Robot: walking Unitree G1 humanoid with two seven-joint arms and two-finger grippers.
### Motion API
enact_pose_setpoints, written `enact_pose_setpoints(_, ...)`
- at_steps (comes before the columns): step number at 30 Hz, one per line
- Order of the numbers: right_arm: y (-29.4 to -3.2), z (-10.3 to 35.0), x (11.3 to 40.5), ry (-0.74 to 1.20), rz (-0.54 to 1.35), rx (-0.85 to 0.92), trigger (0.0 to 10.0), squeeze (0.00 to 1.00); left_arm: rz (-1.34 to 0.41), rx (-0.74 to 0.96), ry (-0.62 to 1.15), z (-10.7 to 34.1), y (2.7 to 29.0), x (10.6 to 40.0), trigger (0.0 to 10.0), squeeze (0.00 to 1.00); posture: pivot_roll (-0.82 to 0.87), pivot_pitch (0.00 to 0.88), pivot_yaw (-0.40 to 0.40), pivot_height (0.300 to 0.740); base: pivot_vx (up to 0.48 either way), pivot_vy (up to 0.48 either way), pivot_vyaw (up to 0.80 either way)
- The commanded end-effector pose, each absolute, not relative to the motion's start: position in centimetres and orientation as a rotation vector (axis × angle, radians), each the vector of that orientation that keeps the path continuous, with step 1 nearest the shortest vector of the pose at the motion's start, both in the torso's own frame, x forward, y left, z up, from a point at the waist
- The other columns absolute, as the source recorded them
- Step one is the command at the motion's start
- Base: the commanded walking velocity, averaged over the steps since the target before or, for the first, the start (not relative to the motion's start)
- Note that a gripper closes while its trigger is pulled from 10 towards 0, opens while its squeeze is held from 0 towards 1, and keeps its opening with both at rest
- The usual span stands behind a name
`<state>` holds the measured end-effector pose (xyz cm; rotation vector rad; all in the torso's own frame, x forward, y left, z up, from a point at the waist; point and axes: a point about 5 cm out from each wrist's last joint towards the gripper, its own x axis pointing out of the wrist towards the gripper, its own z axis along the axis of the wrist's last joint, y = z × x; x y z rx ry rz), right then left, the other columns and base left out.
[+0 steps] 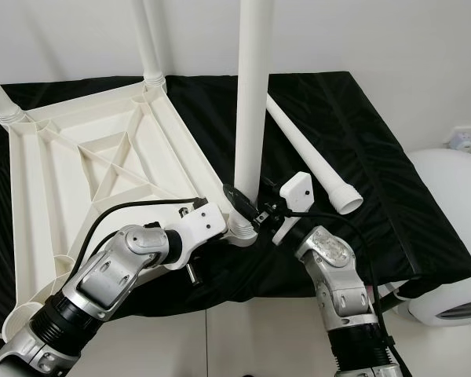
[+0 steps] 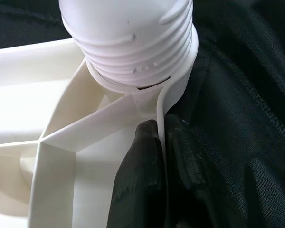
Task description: Building children table
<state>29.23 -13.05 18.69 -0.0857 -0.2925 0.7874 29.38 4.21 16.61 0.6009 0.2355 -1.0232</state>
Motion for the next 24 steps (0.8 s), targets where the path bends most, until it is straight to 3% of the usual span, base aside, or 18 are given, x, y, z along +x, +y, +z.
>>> enact_pose_setpoints(1,-11.6,12.6,27.7,0.012,0.867,-0.052,10.0,0.0,-0.96,0.635,0.253,16.2,4.8,29.8,10.0,0.0,-0.1,0.175,0.043,0.74,0.0,0.0,0.0)
enact_pose_setpoints(24,-8.7,13.1,26.6,-0.022,0.793,-0.006,10.0,0.0,-0.961,0.626,0.258,16.3,4.8,29.7,10.0,0.0,-0.1,0.179,0.039,0.74,0.0,0.0,0.0)
